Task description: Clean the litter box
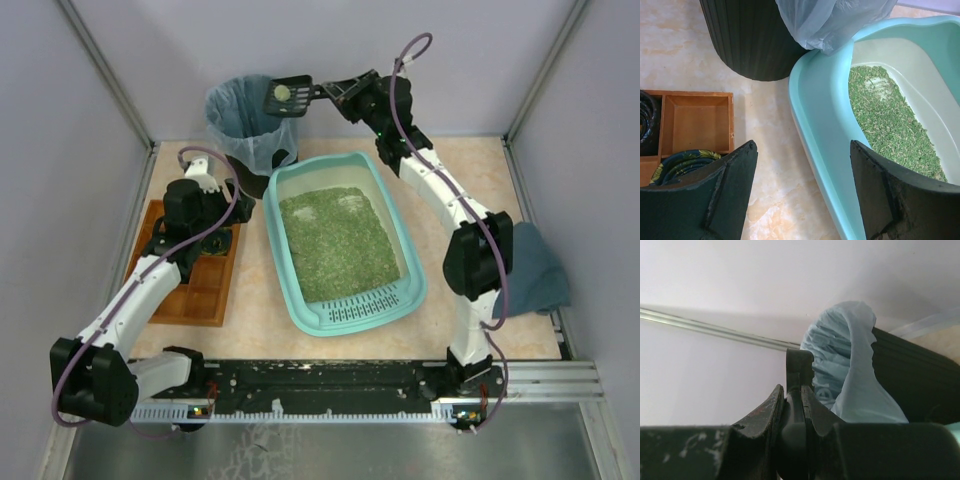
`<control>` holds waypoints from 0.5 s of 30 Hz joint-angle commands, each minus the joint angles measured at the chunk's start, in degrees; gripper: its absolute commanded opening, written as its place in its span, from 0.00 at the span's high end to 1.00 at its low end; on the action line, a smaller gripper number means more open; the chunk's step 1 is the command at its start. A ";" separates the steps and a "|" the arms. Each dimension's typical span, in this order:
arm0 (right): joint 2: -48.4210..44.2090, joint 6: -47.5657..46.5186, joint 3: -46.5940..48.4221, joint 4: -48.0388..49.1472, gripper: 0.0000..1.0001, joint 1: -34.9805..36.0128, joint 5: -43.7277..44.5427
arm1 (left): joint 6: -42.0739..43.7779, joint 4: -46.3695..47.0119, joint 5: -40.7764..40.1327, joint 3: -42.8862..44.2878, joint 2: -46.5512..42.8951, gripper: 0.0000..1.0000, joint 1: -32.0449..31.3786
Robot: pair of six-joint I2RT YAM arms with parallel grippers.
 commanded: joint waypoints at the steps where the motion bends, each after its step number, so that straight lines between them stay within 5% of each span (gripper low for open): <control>1: 2.90 -4.21 8.87 0.35 1.00 1.72 2.92 | 0.22 1.32 0.81 -0.23 -0.61 0.20 0.05; 15: 13.64 -25.88 23.70 -0.24 1.00 6.18 7.03 | 0.49 0.75 0.97 0.21 -0.33 0.20 0.13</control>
